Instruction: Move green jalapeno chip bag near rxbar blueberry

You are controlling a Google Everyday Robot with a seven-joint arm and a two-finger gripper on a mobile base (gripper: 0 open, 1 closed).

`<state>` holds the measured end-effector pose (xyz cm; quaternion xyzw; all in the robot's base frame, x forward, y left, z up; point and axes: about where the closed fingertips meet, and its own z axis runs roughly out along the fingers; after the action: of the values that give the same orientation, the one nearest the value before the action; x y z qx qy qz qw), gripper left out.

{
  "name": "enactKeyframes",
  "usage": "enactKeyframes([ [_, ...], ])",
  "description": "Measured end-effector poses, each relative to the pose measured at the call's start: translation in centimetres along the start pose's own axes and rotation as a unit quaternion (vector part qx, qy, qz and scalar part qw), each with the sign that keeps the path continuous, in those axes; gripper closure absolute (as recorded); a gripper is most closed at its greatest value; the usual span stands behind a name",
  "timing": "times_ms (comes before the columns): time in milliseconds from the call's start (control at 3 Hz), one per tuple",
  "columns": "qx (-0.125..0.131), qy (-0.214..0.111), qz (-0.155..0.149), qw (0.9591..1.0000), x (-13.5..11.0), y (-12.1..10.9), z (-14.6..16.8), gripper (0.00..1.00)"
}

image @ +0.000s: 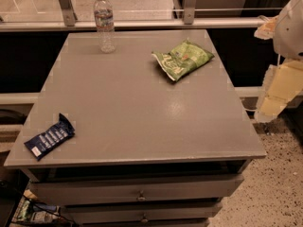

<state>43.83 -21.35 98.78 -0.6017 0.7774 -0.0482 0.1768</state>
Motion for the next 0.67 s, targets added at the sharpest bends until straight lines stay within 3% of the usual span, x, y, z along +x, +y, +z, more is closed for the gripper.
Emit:
enactKeyframes([
  [333, 0.0, 0.0, 0.0, 1.0, 0.0, 0.0, 0.0, 0.0],
  [667, 0.012, -0.014, 0.008, 0.9998, -0.2, -1.8, 0.3, 0.0],
])
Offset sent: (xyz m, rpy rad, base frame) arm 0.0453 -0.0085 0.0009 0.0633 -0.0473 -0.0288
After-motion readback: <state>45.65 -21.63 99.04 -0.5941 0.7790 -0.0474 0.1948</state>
